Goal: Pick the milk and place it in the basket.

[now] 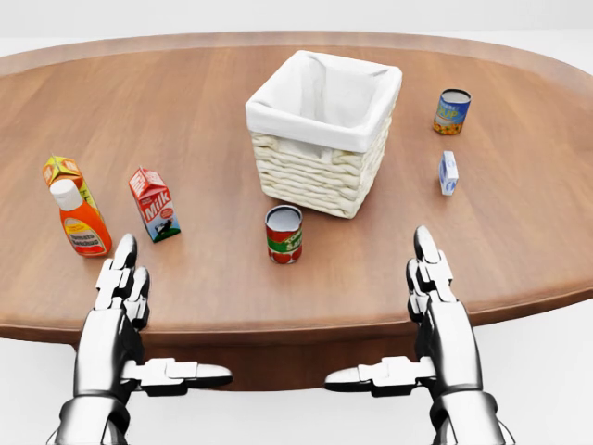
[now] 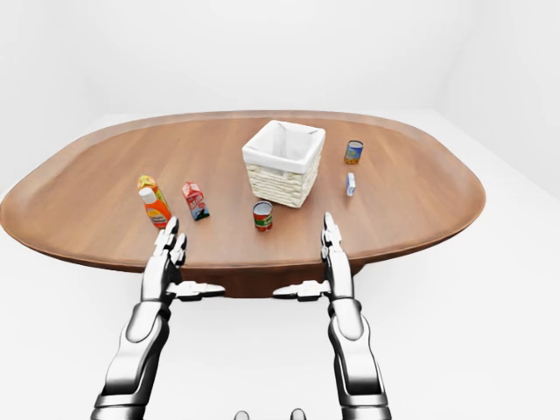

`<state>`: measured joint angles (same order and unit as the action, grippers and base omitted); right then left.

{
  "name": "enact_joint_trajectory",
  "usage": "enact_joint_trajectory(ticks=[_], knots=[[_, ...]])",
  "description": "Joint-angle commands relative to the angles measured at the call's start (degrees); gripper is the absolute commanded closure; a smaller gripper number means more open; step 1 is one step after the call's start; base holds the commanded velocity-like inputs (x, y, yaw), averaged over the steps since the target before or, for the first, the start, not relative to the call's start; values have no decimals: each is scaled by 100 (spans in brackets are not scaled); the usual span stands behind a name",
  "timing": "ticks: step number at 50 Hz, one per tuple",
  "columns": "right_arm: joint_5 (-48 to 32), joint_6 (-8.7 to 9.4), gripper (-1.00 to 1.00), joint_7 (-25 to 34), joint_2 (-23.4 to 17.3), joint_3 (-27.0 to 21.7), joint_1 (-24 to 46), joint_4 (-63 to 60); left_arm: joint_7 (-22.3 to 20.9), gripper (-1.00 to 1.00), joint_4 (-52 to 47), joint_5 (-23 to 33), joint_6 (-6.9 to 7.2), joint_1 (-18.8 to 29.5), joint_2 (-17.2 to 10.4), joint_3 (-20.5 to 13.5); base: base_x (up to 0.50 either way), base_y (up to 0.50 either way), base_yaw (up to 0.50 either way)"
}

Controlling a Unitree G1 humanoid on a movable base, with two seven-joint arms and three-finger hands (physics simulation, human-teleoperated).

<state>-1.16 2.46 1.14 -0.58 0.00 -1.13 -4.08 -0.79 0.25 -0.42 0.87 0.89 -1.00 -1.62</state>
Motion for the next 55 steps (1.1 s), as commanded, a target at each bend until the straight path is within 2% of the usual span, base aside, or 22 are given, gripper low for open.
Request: enact_joint_trajectory(ticks=[1,4,7,10,12,14,18,21,23,24,25,34,38,45,50,51,55], knots=[[-483,254,-100,111,-55,19,-290,-1115,14,-100,9,116,110,226,-230,-370,0,0,0],[-473,254,-100,186,-67,-71,-283,-1215,17,-100,243,171,-53,307,-270,-415,0,0,0],[-479,254,-100,194,-63,-130,-259,-1251,29,-100,213,188,-27,291,-256,-402,0,0,0],[-576,254,-100,179,-54,-102,-328,-1519,41,-100,25,186,98,237,-237,-399,0,0,0],[-617,254,-100,187,-50,-88,-366,-1658,63,-100,-87,251,129,190,-235,-382,0,0,0],[-771,254,-100,153,-43,-27,-448,-1875,174,-100,-319,510,-37,66,-226,-329,0,0,0],[-783,254,-100,201,-20,13,-487,-1999,98,-100,-627,552,65,-81,-174,-308,0,0,0],[-719,254,-100,249,-8,37,-534,-2073,87,-100,-787,655,16,-173,-154,-284,0,0,0],[-781,254,-100,228,-5,69,-572,-2193,27,-100,-994,628,137,-243,-129,-281,0,0,0],[-776,254,-100,219,2,61,-587,-2265,-76,-100,-1119,524,310,-278,-110,-276,0,0,0],[-794,254,-100,229,-8,59,-623,-2430,-272,-100,-1437,382,413,-382,-105,-243,0,0,0],[-883,254,-100,211,9,185,-731,-2699,-327,-100,-2363,662,413,-803,-34,-206,0,0,0],[-904,254,-100,191,8,172,-764,-2803,-303,-100,-2259,786,304,-814,-20,-183,0,0,0],[-892,254,-100,166,14,155,-794,-2917,-422,-100,-2672,761,399,-968,10,-190,0,0,0],[-860,254,-100,164,25,127,-817,-3045,-427,-100,-2540,761,345,-887,1,-237,0,0,0],[-839,254,-100,169,24,116,-820,-3040,-398,-100,-2450,794,295,-851,-6,-244,0,0,0],[-827,254,-100,191,18,129,-836,-3052,-385,-100,-2438,811,300,-851,-3,-241,0,0,0]])
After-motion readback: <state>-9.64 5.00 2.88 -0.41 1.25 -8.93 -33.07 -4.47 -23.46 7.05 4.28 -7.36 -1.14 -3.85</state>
